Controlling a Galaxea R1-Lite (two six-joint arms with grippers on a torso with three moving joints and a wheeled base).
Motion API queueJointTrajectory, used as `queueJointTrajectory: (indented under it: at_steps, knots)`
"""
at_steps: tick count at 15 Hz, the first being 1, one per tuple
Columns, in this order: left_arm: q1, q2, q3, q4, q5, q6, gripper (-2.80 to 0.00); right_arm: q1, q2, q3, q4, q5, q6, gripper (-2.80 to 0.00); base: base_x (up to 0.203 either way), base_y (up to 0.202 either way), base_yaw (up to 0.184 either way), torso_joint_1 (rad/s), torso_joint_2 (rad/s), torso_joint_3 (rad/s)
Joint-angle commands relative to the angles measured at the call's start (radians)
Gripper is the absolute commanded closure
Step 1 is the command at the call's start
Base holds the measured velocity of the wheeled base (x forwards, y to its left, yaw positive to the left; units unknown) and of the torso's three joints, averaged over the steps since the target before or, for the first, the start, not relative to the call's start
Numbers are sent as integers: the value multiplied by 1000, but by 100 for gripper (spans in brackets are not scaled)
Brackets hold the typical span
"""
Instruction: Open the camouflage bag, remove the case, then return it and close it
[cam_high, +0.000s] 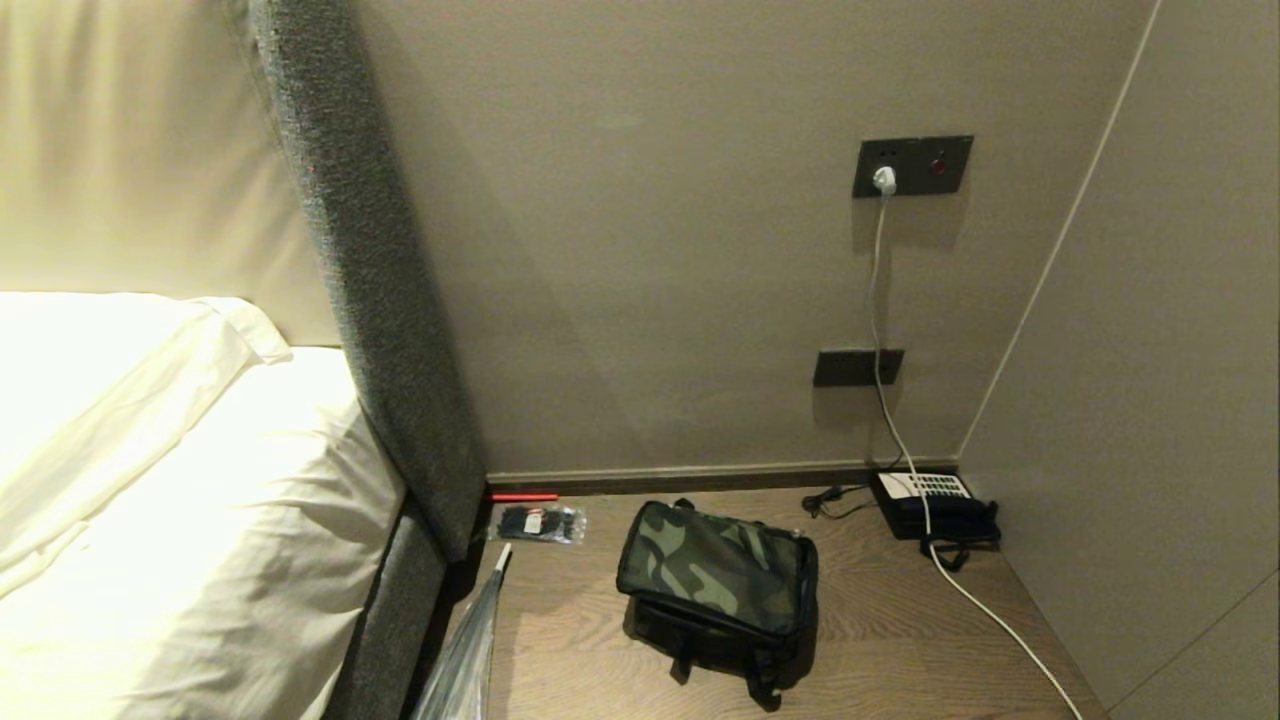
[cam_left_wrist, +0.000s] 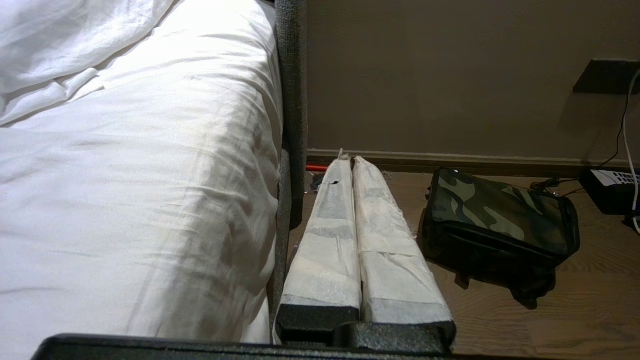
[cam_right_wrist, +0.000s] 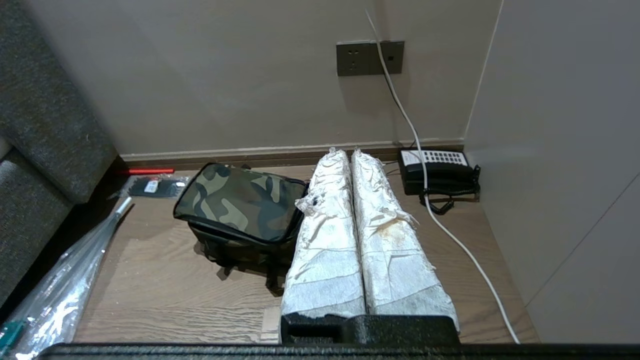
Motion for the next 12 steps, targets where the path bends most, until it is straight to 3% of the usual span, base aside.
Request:
queueJointTrajectory:
  at_steps: [1,12]
  knots:
    - [0,-2,0,0,1,0,0,0,-29,14,0,-2,4,0,0,0,0,0,0,0]
    - [0,-2,0,0,1,0,0,0,-29,14,-2,-6,19,0,0,0,0,0,0,0]
